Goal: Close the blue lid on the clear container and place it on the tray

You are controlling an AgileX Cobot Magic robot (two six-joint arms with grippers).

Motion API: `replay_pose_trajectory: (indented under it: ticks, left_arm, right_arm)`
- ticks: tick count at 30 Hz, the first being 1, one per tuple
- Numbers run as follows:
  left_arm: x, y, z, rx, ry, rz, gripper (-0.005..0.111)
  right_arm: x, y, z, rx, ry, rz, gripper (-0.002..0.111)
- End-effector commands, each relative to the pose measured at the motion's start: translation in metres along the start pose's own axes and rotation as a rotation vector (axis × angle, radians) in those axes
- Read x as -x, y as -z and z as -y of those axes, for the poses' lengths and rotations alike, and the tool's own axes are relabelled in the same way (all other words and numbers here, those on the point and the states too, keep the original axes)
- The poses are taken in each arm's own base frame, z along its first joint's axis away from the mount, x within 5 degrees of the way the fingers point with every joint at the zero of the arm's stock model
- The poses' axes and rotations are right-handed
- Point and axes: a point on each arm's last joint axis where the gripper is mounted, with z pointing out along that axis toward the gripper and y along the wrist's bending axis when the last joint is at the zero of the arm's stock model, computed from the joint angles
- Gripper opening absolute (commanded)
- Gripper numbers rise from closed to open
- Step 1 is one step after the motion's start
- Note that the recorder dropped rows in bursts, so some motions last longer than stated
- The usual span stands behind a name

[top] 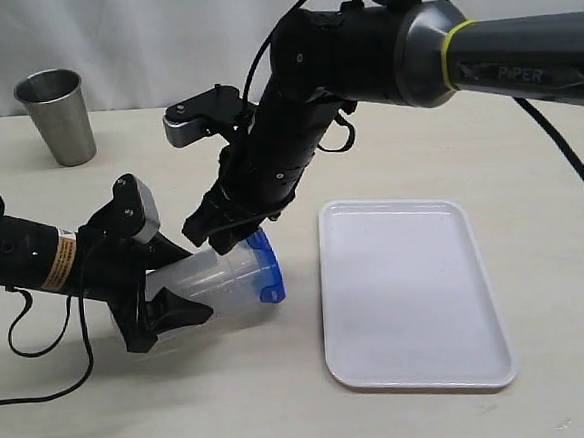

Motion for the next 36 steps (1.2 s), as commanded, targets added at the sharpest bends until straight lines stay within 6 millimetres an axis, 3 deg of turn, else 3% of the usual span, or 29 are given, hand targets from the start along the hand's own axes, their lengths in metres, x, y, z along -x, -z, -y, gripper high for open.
replay_pose_trajectory:
  ticks: [1, 8, 11, 17, 21, 27, 36]
  left_arm:
    - [0.003, -0.001, 0.003, -0.015, -0.011, 0.011, 0.000]
    - [0.002, -0.001, 0.002, -0.011, -0.011, 0.008, 0.000]
    - [0.002, -0.001, 0.002, -0.010, -0.010, 0.009, 0.000]
    - [0.003, -0.001, 0.002, -0.009, -0.007, 0.010, 0.000]
    - [0.003, -0.001, 0.002, -0.007, -0.005, 0.011, 0.000]
    - [0.003, -0.001, 0.002, -0.007, -0.005, 0.011, 0.000]
    - [0.003, -0.001, 0.002, -0.006, -0.003, 0.012, 0.000]
  right_arm:
    - [0.000, 0.006, 0.003, -0.039, -0.034, -0.017, 0.049]
    - [0.000, 0.041, 0.016, -0.124, -0.072, 0.030, 0.047]
    - [-0.002, 0.045, 0.017, -0.127, -0.073, 0.021, 0.034]
    - [-0.012, 0.018, 0.022, -0.128, -0.069, 0.000, 0.005]
    - [-0.015, 0.006, 0.023, -0.125, -0.070, -0.013, 0.004]
    - [-0.012, 0.004, 0.012, -0.002, -0.051, 0.020, 0.004]
    - [-0.020, -0.016, 0.015, 0.015, -0.065, -0.055, 0.004]
